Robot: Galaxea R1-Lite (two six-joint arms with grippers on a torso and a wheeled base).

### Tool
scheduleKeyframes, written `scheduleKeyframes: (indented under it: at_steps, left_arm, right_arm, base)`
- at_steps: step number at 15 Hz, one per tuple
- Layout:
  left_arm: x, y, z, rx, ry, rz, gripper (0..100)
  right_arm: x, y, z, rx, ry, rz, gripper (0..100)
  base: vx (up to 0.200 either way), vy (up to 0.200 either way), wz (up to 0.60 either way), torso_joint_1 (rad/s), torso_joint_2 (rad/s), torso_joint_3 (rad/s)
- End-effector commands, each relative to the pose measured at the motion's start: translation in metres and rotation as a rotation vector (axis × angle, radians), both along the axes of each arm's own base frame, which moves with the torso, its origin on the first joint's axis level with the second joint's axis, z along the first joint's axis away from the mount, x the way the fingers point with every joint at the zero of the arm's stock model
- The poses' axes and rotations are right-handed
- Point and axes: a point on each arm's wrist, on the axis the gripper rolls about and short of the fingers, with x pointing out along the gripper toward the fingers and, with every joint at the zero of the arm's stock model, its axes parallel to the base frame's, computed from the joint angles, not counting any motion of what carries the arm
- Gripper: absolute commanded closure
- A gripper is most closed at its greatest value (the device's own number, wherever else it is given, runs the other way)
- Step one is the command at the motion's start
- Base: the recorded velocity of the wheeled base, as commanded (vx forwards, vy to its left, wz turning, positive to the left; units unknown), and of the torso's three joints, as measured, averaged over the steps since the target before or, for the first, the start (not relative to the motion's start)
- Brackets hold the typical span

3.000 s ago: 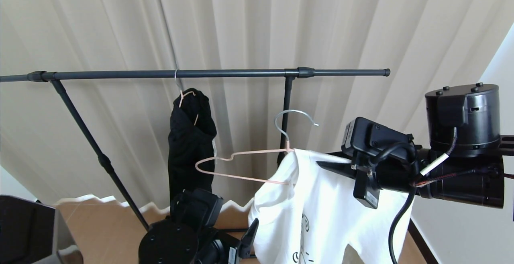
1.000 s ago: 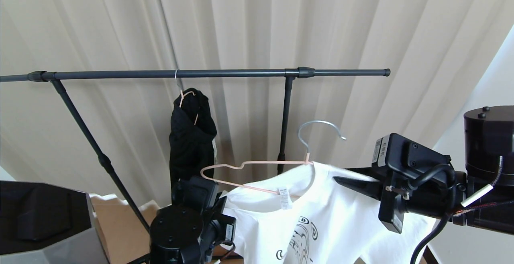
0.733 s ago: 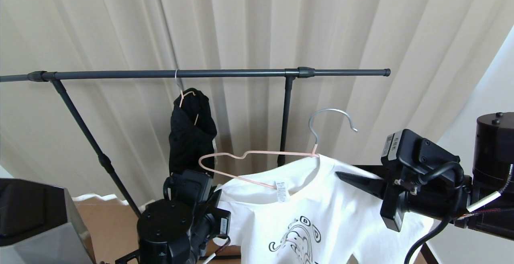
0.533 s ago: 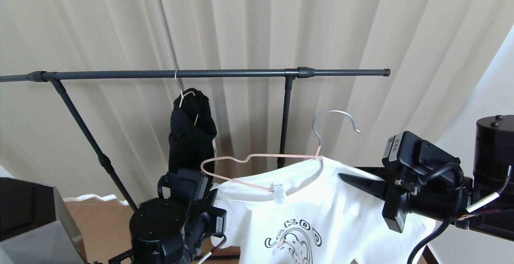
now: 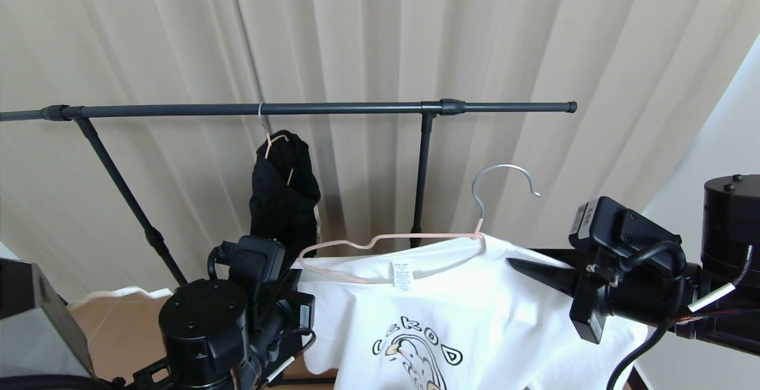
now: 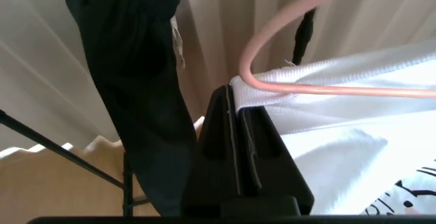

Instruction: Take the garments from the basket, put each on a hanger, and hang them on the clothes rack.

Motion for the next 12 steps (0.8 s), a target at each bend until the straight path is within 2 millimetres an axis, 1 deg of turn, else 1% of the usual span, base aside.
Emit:
scheduleKeyframes:
  at_steps: [1,4,7,10,12]
  left_arm:
    - [0.002,0.004,0.004,-0.007,-0.015,0.015,100]
    - [0.003,0.007,0.01,0.002,-0.035,0.021,100]
    - [0.005,0.006,0.015,0.006,-0.055,0.016,100]
    - [0.004,0.0,0.032,0.034,-0.125,-0.012,100]
    - [0.002,-0.004,0.038,0.046,-0.146,-0.035,100]
  right_arm:
    - [0.002,-0.003,-0.001,-0.003,0.003,-0.014,100]
    - [0.003,-0.006,-0.002,-0.008,0.005,-0.028,100]
    - [0.003,-0.006,-0.003,-0.009,0.008,-0.027,100]
    - [0.006,-0.005,-0.007,-0.02,0.023,-0.027,100]
    - [0.008,-0.004,-0.009,-0.024,0.029,-0.028,100]
  base:
    - [0.0,0.0,0.0,0.0,0.0,0.0]
    - [0.0,0.0,0.0,0.0,0.0,0.0]
    - [0.0,0.0,0.0,0.0,0.0,0.0]
    - [0.0,0.0,0.0,0.0,0.0,0.0]
    - [0.0,0.0,0.0,0.0,0.0,0.0]
